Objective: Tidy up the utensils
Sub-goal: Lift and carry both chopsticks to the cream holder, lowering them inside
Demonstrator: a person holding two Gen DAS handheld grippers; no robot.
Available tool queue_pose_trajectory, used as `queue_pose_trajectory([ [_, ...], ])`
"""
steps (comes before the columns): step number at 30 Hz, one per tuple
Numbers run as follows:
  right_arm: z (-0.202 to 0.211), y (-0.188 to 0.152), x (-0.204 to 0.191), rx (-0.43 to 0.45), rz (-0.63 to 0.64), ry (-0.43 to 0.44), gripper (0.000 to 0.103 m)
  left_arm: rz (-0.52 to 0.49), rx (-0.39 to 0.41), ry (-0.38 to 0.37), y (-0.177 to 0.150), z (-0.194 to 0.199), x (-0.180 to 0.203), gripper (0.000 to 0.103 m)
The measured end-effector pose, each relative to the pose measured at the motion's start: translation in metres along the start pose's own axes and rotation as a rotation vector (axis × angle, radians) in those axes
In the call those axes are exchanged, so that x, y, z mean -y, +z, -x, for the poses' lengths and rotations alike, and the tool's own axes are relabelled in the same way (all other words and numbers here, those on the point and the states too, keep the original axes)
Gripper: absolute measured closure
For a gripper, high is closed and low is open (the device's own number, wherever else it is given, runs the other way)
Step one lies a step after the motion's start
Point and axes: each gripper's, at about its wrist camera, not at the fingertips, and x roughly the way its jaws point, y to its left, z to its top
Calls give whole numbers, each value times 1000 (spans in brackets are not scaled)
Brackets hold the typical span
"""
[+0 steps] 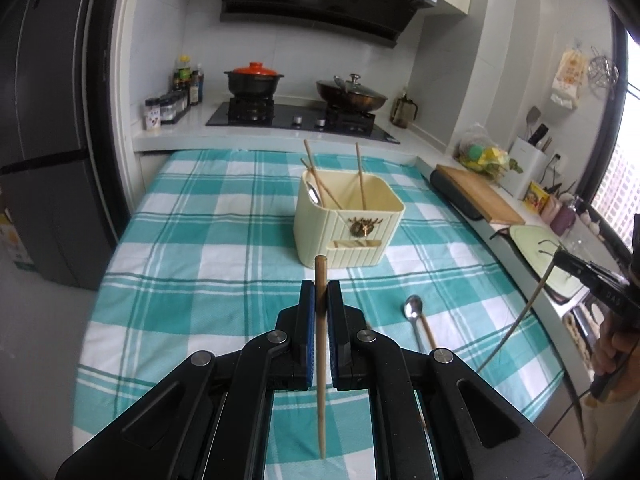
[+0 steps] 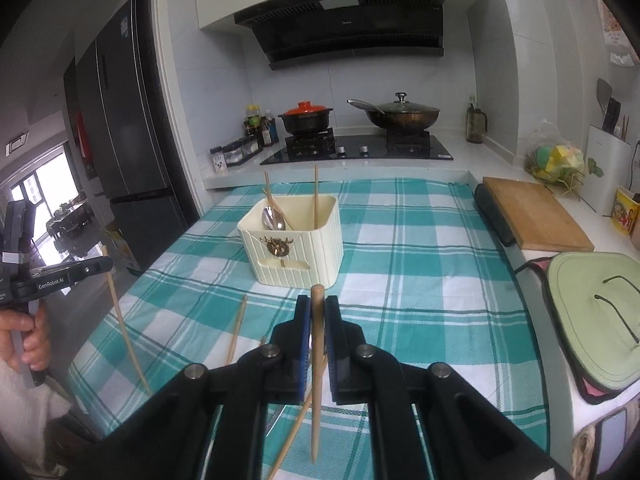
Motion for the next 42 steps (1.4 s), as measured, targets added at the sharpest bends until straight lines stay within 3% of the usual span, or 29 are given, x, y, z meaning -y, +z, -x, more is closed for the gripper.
queue_pose_trajectory([
  [7,20,5,-12,62,34,-21,96,6,49,-20,7,15,3,99],
  [22,23,16,-19,81,49,-15,96,-2,60,-31,19,14,6,99],
  [28,12,50,-25,116,94,-25,96,-4,171,-47,75,30,14,99],
  [35,-12,135,-46,284,183,-23,96,-20,330,-32,159,15,31,99],
  [39,-45,174,-55,359,193,-3,96,-29,338,1,189,-28,36,99],
  [42,-85,192,-53,338,172,18,96,-14,264,4,201,-73,35,99],
])
